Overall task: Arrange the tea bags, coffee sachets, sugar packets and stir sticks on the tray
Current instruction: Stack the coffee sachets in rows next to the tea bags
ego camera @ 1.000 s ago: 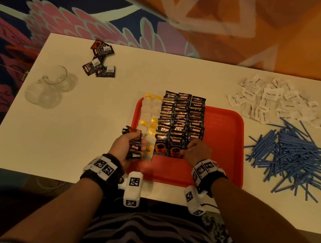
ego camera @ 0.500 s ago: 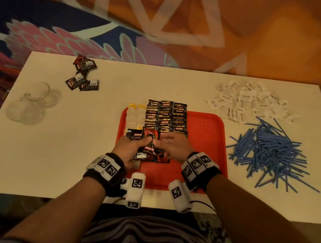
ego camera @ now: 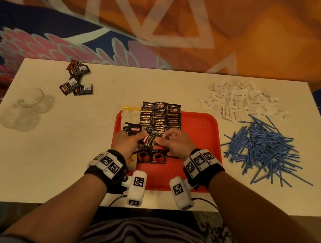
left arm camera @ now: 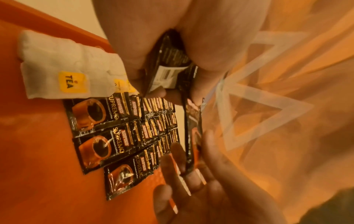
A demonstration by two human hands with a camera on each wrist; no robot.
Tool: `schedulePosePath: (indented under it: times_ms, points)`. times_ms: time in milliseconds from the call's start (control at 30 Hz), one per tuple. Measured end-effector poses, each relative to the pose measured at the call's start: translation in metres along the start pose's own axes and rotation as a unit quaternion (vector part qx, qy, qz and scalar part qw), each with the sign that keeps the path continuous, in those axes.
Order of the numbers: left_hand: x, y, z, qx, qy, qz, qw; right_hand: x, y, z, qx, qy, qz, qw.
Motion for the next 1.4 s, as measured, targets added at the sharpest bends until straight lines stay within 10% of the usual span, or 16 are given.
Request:
schedulePosePath:
  times_ms: [267,467,767,1000,1400]
  points:
    - [-0.002,0.005,-0.003,0.035,0.040,0.009,0.999,-0.003,0.001,0.007,-0.054,0.000,0.051,0.997]
    - [0.001,-0.004,0.005,0.016,0.019,0.017,1.000,-0.016,0.012,0.000,0.090,0.199,0.081,0.972]
    - [0.017,-0.001,-0.009,-0.004,-0.095,0.047,0.994,-0.039,0.017,0.007,-0.015,-0.027,0.045,0.999]
    - [0.030,-0.009,-0.038,-0.012,-0.116,0.039,0.992,-0.067,0.014,0.019,0.057,0.169,0.018,0.984]
    - [0.035,-0.018,-0.032,-0.112,-0.450,-0.075,0.883,-0.104,-0.002,0.055,-0.012,0.269,-0.059,0.961]
Point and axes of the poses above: each hand's wrist, its own y-axis away from the middle knuckle, its own z-axis out of the back of the hand, x = y × z, the point moved 2 cm from there along -y, towards the middle knuckle, and after that the axes turned 15 degrees about z, right-handed, at the moved point
